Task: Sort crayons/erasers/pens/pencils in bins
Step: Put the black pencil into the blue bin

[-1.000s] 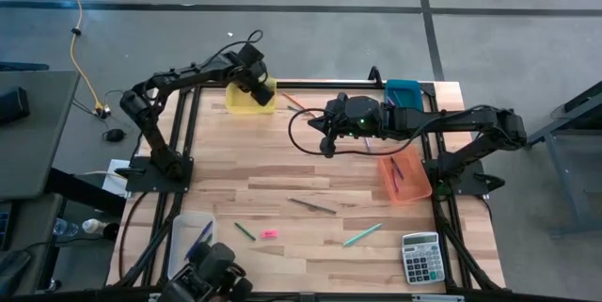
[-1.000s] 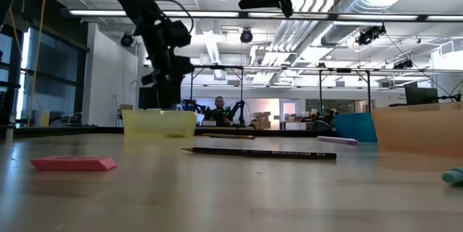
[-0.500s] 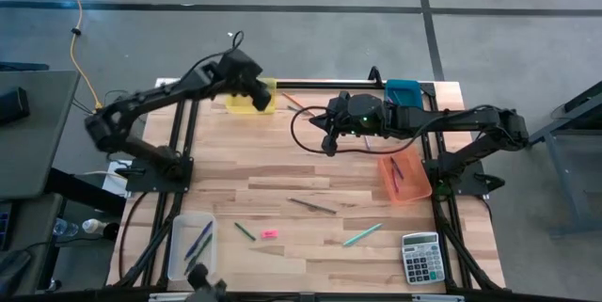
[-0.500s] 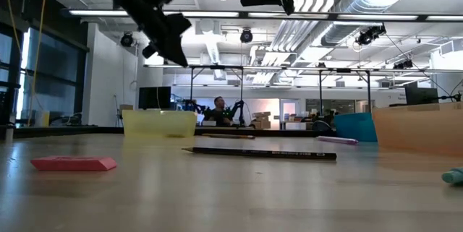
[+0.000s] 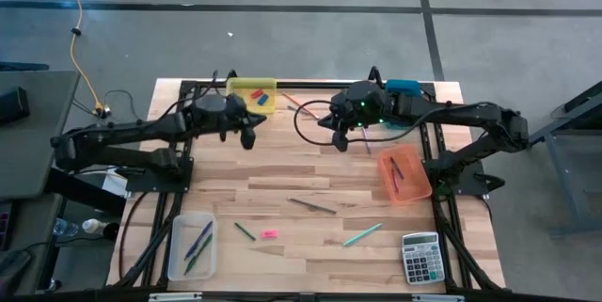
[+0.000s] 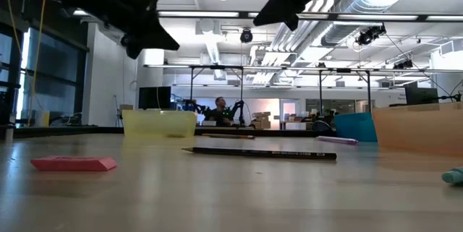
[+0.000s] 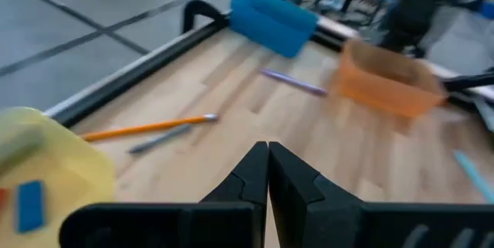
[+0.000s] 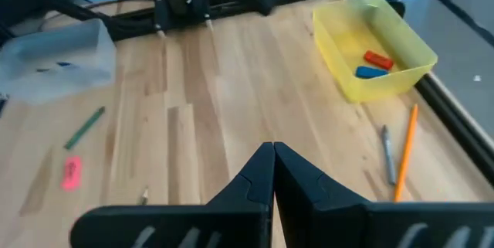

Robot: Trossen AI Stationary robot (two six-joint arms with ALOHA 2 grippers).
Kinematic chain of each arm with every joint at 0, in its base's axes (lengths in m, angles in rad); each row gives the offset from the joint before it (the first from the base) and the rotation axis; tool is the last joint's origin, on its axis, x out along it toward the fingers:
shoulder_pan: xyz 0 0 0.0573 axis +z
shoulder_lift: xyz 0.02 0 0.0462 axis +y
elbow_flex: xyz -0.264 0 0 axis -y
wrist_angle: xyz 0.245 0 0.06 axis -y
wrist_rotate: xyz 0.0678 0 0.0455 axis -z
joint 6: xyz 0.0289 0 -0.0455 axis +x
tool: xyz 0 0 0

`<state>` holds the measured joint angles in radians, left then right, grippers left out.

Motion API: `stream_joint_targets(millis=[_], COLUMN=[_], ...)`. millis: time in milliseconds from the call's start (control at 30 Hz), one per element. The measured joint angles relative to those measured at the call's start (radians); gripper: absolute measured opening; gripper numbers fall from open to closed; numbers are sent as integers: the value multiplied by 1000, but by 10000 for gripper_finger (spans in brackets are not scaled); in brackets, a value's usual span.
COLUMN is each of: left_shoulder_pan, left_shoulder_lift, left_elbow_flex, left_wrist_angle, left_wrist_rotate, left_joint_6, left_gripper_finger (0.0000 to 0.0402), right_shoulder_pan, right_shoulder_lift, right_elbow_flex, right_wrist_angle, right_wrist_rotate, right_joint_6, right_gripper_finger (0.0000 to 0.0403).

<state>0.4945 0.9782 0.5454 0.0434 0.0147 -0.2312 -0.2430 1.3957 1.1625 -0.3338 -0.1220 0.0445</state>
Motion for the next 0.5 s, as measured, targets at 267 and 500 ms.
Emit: stream_joint_targets(millis=[267, 500], left_shoulder_pan=[-83, -139], left_shoulder_lift=[-77, -85], left_elbow_flex=[-59, -121], left_wrist_angle=[32, 143], left_wrist_rotate=[-65, -84], left_joint_6=[-2, -2], left_gripper_finger=[0, 0], right_shoulder_pan=[-25, -67], right_shoulder_lift=[-1, -1], right_elbow_flex=[0, 0], right_wrist_angle=[36, 50], right_wrist_rotate=[112, 80], right_joint_6=[-27, -102], right_gripper_finger=[0, 0])
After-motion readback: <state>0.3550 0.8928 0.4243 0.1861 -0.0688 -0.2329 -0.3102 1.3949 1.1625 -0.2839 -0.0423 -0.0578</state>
